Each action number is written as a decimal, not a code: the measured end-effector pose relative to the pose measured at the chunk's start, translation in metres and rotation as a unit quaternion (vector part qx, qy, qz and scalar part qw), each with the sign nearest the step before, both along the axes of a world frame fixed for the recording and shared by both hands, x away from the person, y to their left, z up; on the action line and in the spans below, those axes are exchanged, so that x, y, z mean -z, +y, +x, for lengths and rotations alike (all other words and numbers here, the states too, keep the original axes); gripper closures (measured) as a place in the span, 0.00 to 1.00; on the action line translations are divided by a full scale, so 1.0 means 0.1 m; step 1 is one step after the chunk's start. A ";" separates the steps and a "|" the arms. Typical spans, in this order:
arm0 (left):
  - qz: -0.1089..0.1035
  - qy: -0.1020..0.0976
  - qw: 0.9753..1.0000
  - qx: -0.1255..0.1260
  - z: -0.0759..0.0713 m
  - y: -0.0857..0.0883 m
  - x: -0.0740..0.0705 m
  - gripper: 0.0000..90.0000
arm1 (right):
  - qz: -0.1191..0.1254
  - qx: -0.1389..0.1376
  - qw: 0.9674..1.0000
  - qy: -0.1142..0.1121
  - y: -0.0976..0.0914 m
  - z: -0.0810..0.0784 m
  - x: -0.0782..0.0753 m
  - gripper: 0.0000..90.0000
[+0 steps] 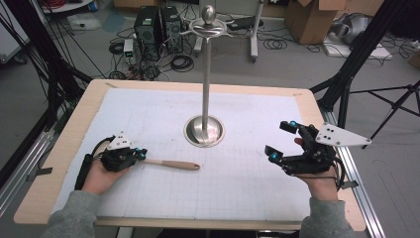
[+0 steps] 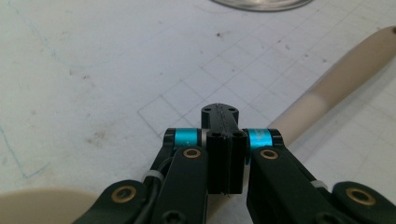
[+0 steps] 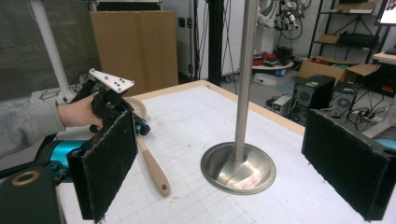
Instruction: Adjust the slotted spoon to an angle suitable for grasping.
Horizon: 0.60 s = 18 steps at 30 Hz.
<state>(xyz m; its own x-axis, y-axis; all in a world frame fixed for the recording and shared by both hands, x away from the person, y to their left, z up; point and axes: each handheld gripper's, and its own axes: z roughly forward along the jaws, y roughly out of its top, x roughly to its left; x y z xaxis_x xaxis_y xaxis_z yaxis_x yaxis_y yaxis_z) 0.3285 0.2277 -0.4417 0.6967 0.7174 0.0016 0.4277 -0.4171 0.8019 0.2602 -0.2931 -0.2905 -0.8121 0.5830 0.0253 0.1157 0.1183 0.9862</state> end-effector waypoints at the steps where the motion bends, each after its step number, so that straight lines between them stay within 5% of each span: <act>1: 0.005 0.002 1.000 0.000 0.00 0.00 0.00 1.00 | 0.000 0.000 1.000 0.000 0.00 0.00 0.00 0.11; 4: 0.025 0.010 1.000 -0.006 0.00 -0.02 0.03 1.00 | 0.002 0.001 1.000 -0.002 0.00 0.00 0.00 0.11; 18: 0.037 0.010 0.999 -0.017 -0.07 -0.01 0.02 1.00 | 0.001 -0.001 1.000 0.003 0.00 0.01 0.01 0.11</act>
<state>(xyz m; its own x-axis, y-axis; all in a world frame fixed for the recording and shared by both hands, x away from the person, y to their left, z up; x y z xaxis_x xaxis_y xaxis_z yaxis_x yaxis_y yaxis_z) 0.3219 0.2266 -0.4438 0.6721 0.7393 0.0417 0.4578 -0.4592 0.7612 0.2614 -0.2933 -0.2919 -0.8127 0.5819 0.0312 0.1211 0.1162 0.9858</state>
